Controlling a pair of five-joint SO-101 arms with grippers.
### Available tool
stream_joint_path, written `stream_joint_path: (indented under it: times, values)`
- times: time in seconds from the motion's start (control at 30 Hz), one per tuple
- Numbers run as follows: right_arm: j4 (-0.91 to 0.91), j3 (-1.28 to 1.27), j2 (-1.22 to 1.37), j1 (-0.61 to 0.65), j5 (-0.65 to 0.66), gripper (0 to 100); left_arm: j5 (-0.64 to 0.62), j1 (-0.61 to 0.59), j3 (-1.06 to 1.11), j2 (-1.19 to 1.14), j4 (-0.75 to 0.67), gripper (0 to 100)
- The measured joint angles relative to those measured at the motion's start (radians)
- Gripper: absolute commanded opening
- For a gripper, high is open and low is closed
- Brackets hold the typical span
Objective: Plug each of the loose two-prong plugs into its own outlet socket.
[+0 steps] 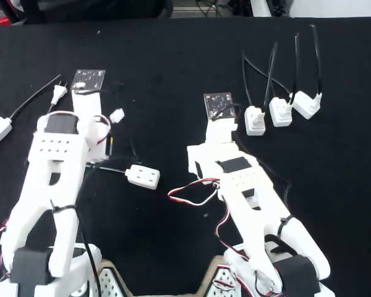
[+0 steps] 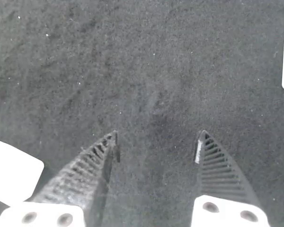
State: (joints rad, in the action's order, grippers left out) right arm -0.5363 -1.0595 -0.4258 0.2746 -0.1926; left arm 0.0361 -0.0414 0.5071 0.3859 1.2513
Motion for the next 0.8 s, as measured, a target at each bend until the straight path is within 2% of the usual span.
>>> stream_joint_path:
  times: [0.27,0.47,0.8]
  values:
    - [0.000,0.000,0.000,0.000,0.000,25.0,-0.097,0.021,0.120,0.015,-0.095,3]
    - [0.000,0.000,0.000,0.000,0.000,25.0,-0.104,0.084,0.135,0.017,-0.098,3]
    - [0.000,0.000,0.000,0.000,0.000,25.0,-0.104,0.091,0.135,0.017,-0.098,3]
